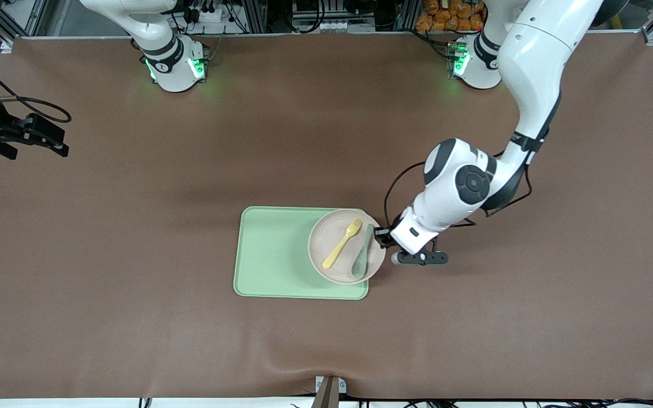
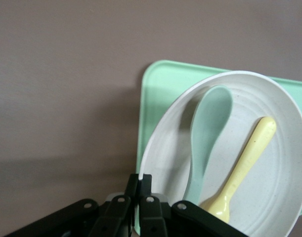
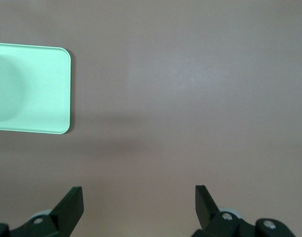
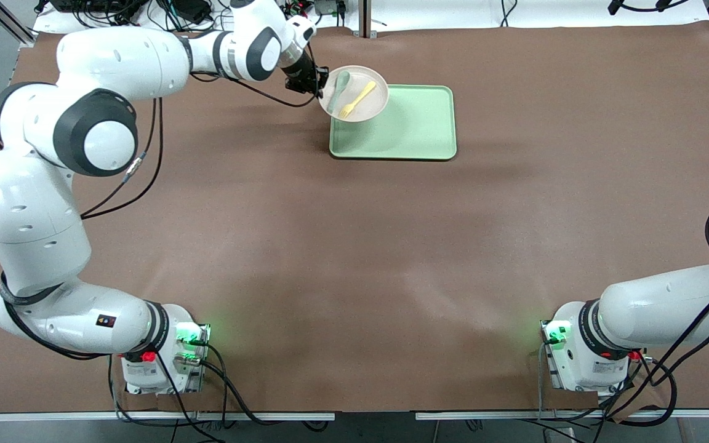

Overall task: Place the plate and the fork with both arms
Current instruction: 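Slide the plate with the left gripper onto the green tray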

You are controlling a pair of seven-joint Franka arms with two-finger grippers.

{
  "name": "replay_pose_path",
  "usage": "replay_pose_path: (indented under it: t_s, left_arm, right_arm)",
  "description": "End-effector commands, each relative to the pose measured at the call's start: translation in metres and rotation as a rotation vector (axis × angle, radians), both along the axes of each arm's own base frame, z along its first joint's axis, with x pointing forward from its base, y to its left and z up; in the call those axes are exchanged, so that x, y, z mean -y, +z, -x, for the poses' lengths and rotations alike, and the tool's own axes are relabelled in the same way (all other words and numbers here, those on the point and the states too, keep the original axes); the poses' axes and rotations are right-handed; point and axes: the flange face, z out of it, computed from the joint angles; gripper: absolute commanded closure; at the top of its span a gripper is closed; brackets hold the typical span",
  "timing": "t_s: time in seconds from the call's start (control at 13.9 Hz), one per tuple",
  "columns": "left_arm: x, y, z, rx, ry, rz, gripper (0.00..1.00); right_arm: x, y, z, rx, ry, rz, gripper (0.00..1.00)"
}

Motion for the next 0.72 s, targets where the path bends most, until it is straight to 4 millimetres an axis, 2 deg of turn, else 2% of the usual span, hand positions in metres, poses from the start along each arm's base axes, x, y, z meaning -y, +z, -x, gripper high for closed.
replay_pose_path:
  t_s: [0.0, 0.14, 0.29, 0.36, 0.65]
  left_arm:
    - [0.02, -0.003, 0.0, -0.013, -0.007, 0.0, 1.0]
    - [0.034, -0.016, 0.008, -0.019, -0.026, -0.007, 1.0]
    - [0.035, -0.033, 0.007, -0.016, -0.025, -0.009, 1.0]
    - [0.04, -0.035, 0.008, -0.002, -0.026, -0.001, 1.0]
    - [0.039, -0.057, -0.001, 0.02, 0.043, 0.014, 1.0]
  right_arm:
    - [-0.001, 0.003, 0.001, 0.002, -0.01, -0.013, 0.0]
    - [-0.001, 0.002, 0.001, -0.001, -0.009, -0.013, 0.0]
    - [-0.001, 0.002, 0.001, 0.001, -0.009, -0.013, 0.0]
    - [-0.001, 0.002, 0.001, 0.001, -0.007, -0.013, 0.0]
    - [-0.004, 0.002, 0.0, 0.001, -0.004, -0.019, 0.0]
